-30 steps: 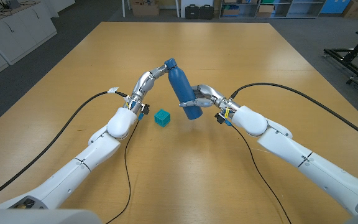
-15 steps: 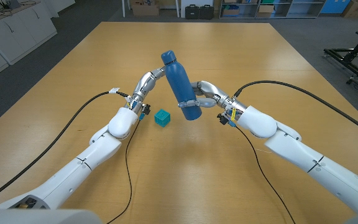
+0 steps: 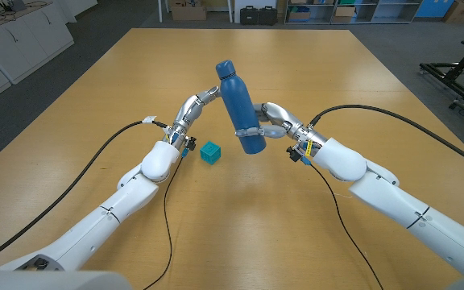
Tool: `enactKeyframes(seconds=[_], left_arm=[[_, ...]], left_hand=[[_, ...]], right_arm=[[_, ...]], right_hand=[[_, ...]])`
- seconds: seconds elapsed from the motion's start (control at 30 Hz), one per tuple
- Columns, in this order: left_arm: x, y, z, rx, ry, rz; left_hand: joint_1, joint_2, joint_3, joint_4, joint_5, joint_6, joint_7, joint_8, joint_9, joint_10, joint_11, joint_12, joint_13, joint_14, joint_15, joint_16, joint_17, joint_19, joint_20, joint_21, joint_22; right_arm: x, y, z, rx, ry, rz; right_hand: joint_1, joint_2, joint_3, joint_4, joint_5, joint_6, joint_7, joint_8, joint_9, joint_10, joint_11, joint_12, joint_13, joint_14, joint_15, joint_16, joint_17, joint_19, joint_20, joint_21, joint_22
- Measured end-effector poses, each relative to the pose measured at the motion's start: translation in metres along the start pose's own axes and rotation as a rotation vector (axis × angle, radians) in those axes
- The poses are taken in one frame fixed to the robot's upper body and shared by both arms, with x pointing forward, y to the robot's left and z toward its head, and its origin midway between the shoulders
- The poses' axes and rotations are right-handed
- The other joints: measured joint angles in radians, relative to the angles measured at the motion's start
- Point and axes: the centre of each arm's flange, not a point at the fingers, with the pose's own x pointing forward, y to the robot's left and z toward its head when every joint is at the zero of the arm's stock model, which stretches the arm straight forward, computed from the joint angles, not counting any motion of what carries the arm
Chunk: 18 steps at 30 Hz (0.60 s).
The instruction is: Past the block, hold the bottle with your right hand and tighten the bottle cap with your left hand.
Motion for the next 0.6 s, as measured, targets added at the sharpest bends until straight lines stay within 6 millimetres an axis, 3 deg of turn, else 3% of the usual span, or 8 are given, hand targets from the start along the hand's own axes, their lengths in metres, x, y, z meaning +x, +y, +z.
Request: enactKeyframes(seconds=[0.6], left_arm=[[-0.016,0.008,0.005,0.002,-0.018,0.035]], left_hand=[[-0.002,0.002,0.000,0.000,0.000,0.005,0.005,0.000,0.000,0.004,0.004,0.000,0.000,0.000,0.000,0.000,0.000,0.000,0.000,0.000,0.000]], right_arm=[[0.010,-0.001,-0.032,0.008,0.106,-0.015]], right_hand=[[0.000,0.000,0.000,0.000,0.000,0.000,0.000,-0.006,0.000,0.002,-0.002,-0.003,0.001,0.000,0.000,-0.001,0.003,-0.004,-0.003,0.008,-0.005]])
